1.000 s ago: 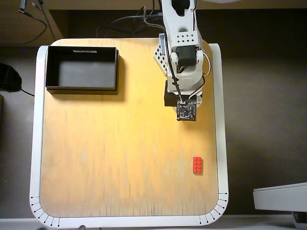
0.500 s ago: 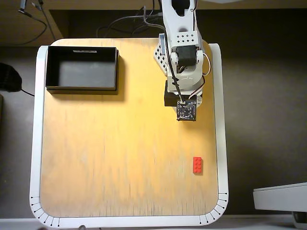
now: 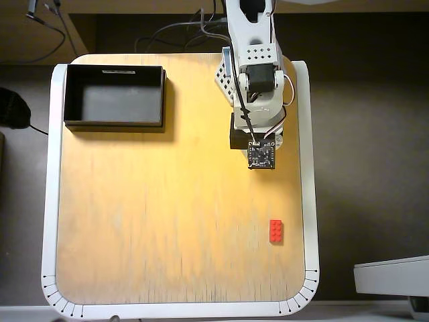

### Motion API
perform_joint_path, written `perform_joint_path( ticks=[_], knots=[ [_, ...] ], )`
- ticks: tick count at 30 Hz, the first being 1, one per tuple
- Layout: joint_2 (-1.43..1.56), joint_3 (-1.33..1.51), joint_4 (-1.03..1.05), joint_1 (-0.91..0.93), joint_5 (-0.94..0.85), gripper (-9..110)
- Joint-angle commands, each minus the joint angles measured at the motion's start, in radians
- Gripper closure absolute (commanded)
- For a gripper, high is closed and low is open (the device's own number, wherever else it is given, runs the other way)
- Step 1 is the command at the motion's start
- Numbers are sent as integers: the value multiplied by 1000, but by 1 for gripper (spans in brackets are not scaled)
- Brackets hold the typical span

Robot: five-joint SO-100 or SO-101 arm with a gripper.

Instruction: Grasp a lego block and put it in the bin.

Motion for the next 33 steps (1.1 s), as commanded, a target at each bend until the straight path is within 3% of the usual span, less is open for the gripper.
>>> perform_joint_path(
  ticks=[1,5,7,21,33],
  knots=[
    [86,160,2,-23,130,101],
    [11,144,-46,-2,212,101],
    [-71,86,-112,2,169,101],
    [-773,-765,-133,54,144,101],
    [-1167,-1158,-133,78,91,101]
  ],
)
